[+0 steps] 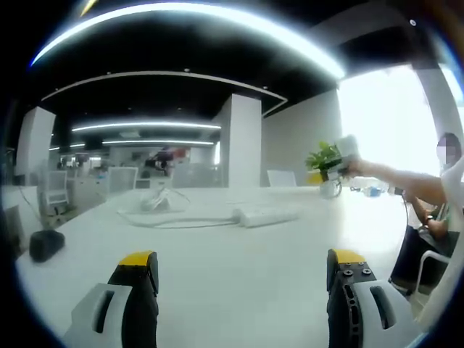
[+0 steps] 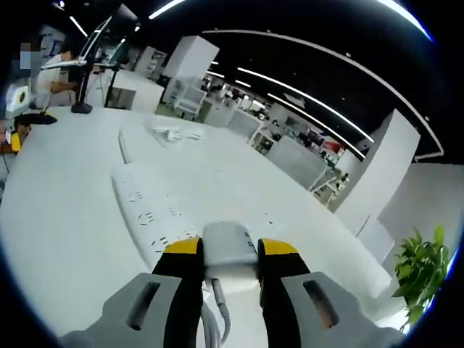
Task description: Straighten the power strip on the desk, plug the charger into it
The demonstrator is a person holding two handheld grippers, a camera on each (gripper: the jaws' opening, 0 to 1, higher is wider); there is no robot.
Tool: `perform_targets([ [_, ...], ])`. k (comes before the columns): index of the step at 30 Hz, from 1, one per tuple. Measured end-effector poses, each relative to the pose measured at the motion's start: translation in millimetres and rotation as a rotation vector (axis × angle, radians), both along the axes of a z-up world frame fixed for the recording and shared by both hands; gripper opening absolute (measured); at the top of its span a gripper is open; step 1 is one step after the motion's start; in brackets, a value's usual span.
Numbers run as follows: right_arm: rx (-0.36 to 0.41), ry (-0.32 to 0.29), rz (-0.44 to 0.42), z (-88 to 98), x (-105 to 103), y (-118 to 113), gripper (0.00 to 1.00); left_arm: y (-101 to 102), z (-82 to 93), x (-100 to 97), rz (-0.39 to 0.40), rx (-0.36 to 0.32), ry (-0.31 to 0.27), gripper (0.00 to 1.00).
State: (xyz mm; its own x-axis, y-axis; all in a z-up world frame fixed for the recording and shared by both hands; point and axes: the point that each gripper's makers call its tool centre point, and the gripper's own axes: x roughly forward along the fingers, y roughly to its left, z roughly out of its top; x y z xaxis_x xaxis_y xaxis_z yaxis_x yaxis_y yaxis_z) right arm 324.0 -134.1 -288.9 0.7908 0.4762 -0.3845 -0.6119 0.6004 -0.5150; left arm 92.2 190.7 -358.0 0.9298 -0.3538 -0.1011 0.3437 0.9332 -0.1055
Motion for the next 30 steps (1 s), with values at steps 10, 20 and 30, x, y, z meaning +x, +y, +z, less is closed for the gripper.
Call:
perform_targets([
  [10, -0.086, 0.026, 0.043, -4.4, -0.2, 6.7, 0.27, 2.5, 0.0, -1.0, 0.005, -0.001, 0.0, 0.99],
  [20, -0.153, 0.041, 0.091, -2.6, -2.2, 14.8, 0.27, 1.8, 0.4, -0.4, 0.001, -0.005, -0.001, 0.99],
  [30, -0.229, 0.062, 0.127, -7.5, -4.5, 22.4, 0.27, 0.2, 2.8, 1.2, -0.003, -0.005, -0.005, 0.99],
])
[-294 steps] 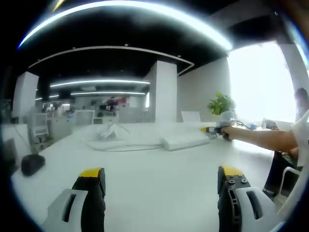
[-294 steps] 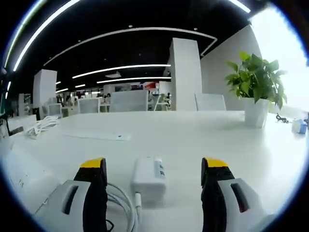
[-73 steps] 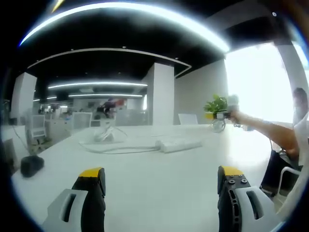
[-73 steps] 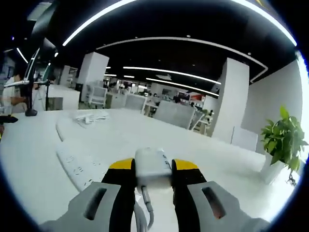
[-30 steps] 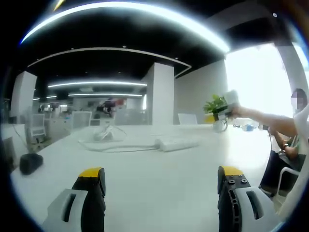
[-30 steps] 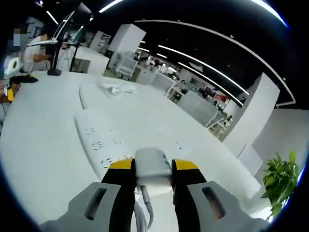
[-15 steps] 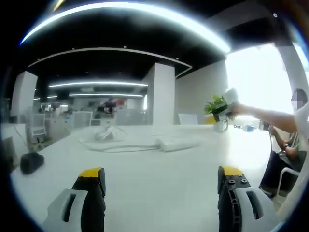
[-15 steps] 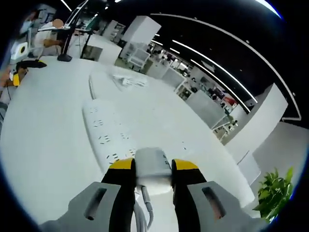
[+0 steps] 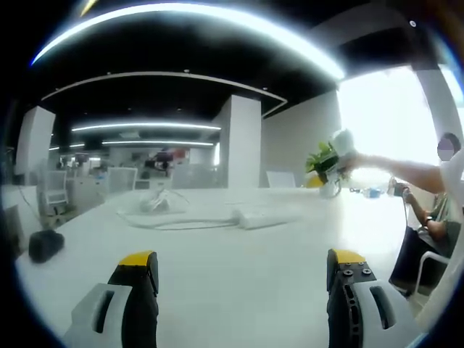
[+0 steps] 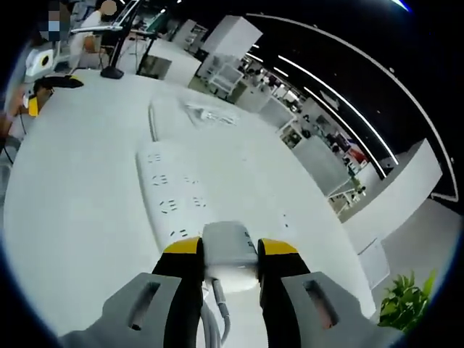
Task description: Straighten the power strip on the desk, plug the charger into it
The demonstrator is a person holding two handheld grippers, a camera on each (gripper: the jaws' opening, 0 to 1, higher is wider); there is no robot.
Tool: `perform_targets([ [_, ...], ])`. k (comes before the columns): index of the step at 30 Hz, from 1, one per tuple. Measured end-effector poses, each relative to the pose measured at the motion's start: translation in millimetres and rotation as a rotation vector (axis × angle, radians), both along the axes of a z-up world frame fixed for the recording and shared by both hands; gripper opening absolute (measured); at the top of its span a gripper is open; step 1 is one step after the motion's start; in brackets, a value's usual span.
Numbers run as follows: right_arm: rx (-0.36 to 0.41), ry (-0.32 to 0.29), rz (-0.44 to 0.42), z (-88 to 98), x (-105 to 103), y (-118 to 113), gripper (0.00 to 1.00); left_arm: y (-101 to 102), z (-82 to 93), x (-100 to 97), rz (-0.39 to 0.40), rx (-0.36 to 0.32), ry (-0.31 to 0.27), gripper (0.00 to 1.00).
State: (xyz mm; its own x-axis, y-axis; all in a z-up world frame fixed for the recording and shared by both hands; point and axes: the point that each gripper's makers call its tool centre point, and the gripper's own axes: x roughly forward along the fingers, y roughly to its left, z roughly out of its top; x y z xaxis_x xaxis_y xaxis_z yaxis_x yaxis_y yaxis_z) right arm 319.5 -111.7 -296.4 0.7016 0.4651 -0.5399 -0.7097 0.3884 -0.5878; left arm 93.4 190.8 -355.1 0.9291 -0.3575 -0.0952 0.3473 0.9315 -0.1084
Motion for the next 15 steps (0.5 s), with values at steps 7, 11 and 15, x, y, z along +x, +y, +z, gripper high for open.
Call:
perform_targets([
  [7, -0.049, 0.013, 0.021, -2.0, -2.4, 3.6, 0.27, -1.0, 1.6, -0.6, -0.001, 0.0, -0.006, 0.99],
  [11, -0.087, 0.025, 0.032, -5.7, -5.8, 4.8, 0.27, -0.7, 0.6, -1.1, 0.0, 0.0, -0.004, 0.99],
  [15, -0.141, 0.03, 0.041, -10.0, -6.9, 5.1, 0.27, 0.0, 0.8, -1.9, 0.002, -0.004, -0.008, 0.99],
])
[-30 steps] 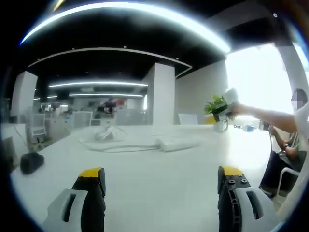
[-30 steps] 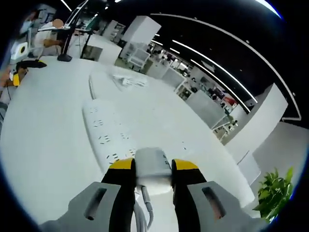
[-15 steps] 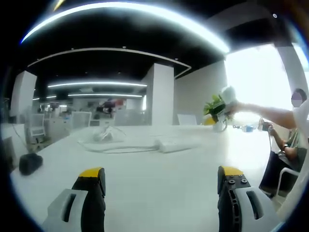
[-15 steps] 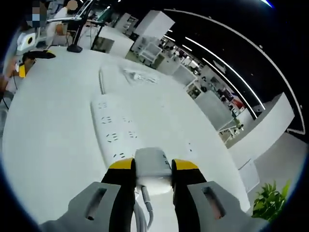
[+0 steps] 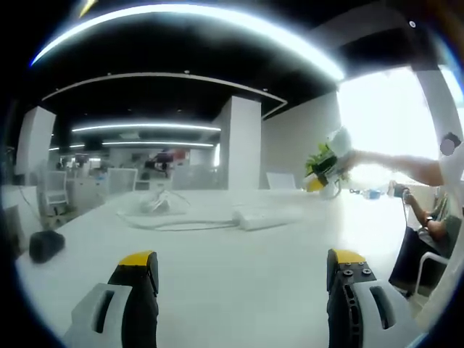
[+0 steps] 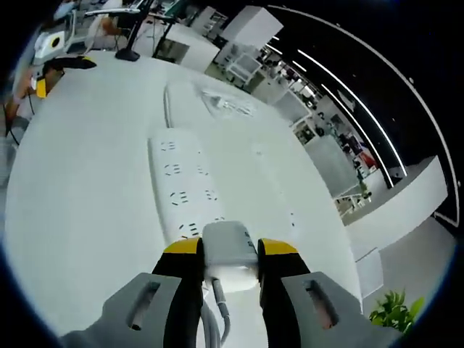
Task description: Straighten the power strip on the desk, plug the charger into it
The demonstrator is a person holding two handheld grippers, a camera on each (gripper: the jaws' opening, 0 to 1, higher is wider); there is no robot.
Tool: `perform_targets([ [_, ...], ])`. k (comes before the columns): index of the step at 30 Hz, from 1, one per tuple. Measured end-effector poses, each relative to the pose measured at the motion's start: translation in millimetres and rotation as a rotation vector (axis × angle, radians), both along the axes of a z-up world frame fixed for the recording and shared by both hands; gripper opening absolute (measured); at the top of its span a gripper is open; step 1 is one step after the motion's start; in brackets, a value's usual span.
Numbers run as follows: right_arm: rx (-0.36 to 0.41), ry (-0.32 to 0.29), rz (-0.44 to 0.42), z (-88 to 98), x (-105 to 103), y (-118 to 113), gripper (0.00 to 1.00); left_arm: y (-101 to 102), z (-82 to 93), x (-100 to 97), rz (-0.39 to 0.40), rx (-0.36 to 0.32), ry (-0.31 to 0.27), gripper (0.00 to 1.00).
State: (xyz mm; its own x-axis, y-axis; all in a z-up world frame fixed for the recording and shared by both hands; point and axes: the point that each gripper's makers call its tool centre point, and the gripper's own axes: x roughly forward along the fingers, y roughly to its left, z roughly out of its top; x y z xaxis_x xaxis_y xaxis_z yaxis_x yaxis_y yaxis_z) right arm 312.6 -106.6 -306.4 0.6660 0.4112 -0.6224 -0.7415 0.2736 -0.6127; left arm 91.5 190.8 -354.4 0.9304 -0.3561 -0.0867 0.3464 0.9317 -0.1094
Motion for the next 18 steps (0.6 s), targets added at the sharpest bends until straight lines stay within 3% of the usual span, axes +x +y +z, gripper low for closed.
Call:
perform_targets([
  [18, -0.107, 0.045, 0.027, -10.7, -1.9, 9.2, 0.27, 0.6, 1.4, -0.9, 0.0, -0.008, -0.007, 0.99],
])
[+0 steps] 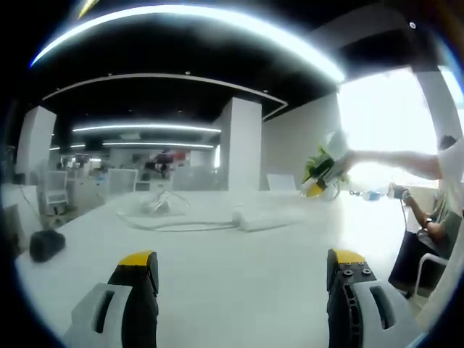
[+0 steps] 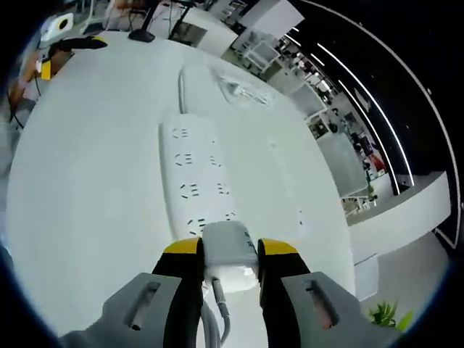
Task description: Straighten the power strip on the desk, plug the charger into it
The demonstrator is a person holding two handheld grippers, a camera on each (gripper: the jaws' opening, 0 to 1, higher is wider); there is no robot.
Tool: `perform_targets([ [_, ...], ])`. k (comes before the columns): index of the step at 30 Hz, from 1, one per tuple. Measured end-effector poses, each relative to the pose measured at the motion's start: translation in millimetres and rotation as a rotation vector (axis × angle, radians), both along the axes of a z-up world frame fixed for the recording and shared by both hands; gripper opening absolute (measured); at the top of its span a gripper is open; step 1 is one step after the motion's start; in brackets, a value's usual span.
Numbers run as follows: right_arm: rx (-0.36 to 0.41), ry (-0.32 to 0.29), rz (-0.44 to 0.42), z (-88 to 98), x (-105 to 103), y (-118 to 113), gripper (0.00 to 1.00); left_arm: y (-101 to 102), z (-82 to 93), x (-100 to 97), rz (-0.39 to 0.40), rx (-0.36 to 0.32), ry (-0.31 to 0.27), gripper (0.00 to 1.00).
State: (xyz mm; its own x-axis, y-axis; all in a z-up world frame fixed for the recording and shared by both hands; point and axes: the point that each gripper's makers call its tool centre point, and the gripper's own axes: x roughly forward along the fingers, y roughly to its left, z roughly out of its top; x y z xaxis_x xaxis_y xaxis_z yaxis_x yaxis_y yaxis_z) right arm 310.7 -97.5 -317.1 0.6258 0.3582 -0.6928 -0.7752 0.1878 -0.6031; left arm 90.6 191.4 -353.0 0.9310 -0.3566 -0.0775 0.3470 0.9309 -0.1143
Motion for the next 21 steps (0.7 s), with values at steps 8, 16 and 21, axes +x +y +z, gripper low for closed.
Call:
perform_targets([
  [8, -0.038, 0.023, 0.002, -4.7, 0.5, 2.5, 0.27, 2.8, -1.5, -0.1, 0.003, -0.002, 0.004, 0.99],
  [16, -0.084, 0.058, 0.008, -11.4, -1.6, 6.5, 0.27, 1.8, -2.8, 1.0, -0.002, 0.004, 0.011, 0.99],
  [21, -0.12, 0.08, 0.014, -13.7, -1.9, 7.3, 0.27, 0.6, -4.5, 2.2, -0.007, 0.019, 0.024, 0.99],
])
